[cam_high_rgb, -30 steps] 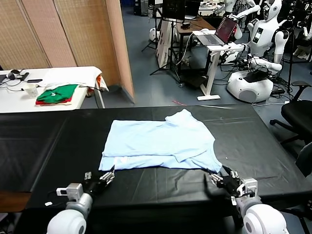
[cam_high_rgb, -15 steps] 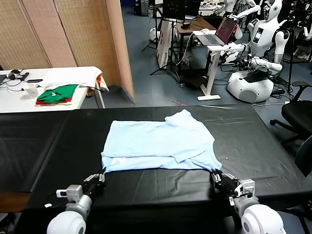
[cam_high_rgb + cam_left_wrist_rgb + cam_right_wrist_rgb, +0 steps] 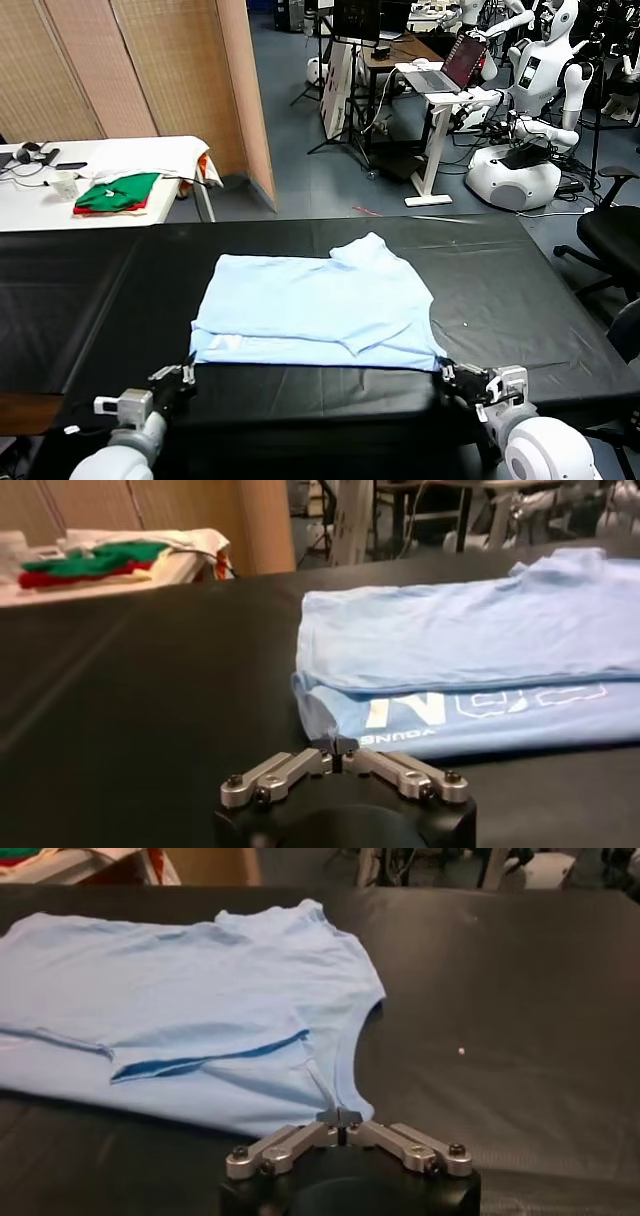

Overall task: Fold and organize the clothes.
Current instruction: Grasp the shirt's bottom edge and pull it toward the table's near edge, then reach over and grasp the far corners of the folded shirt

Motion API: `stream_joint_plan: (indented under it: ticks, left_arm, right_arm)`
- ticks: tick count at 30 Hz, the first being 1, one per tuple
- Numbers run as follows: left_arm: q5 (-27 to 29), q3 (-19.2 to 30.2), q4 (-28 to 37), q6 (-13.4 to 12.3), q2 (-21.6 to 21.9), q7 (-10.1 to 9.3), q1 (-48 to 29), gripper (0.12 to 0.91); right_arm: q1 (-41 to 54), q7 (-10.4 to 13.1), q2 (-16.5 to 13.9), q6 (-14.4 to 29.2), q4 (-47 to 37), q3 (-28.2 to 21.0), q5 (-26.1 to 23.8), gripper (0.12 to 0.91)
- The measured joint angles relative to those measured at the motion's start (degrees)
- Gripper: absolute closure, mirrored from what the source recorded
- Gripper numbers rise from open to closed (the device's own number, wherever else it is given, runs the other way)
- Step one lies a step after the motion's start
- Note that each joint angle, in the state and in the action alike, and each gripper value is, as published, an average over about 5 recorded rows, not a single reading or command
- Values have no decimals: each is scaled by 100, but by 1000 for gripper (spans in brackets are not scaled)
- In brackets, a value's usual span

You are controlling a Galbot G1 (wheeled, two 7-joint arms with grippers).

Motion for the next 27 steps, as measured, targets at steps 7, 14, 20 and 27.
stream_joint_plan:
  ticks: [7, 14, 20, 27]
  left_arm:
    - [36, -70, -242, 15, -166, -89, 413, 868]
    - [125, -207, -293, 75, -180, -289, 390, 494]
    - [-4, -426, -390, 136, -127, -307, 286, 173]
    - [-889, -546, -387, 239, 88, -328, -239, 124]
  right_arm:
    - [-73, 18, -18, 0, 120, 14, 5, 733]
    - [-359, 12, 25, -1, 607, 202, 71, 282]
    - [-211, 66, 76, -1, 961, 379, 183, 123]
    - [924, 278, 113, 0, 364, 11, 192, 118]
